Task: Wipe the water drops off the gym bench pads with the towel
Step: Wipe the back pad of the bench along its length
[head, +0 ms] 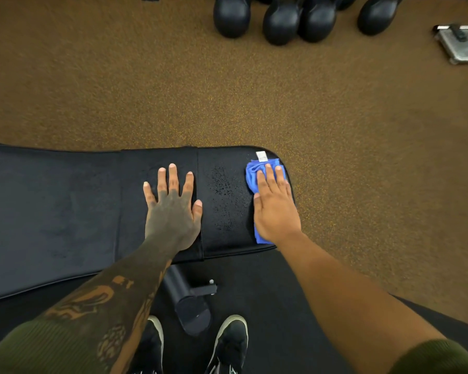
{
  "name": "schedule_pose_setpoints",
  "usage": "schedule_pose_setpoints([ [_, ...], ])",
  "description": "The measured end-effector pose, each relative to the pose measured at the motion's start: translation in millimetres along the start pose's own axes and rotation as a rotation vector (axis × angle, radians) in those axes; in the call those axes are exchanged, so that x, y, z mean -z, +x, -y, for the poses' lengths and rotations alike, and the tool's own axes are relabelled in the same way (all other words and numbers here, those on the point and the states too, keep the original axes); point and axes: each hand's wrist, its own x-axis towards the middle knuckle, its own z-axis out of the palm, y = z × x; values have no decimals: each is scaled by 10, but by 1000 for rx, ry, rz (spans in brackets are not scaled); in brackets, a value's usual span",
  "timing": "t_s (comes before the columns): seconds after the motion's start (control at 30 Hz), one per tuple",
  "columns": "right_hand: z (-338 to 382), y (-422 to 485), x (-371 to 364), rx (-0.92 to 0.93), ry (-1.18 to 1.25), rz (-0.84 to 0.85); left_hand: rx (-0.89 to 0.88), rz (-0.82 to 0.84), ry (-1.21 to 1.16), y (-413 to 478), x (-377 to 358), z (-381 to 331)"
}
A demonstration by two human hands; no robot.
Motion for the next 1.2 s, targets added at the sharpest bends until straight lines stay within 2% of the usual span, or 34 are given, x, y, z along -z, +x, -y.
schedule_pose_setpoints([
  [0.2, 45, 335, 38, -117, -26, 5, -4, 2, -4, -6, 5, 2],
  [0.43, 210, -18, -25, 105, -53, 38, 1, 4, 3, 3, 6, -7],
  [0.6, 6, -47, 20, 29, -45, 27, -3, 0, -11, -3, 25, 8],
  [0.77, 135, 220, 30, -50, -55, 10, -16, -5, -10, 6, 10, 17],
  [1.0, 329, -53, -80, 101, -34, 19, -19, -12, -25, 7, 11, 28],
  [1.2, 6, -47, -9, -52, 44, -23, -31, -20, -28, -11, 13, 43],
])
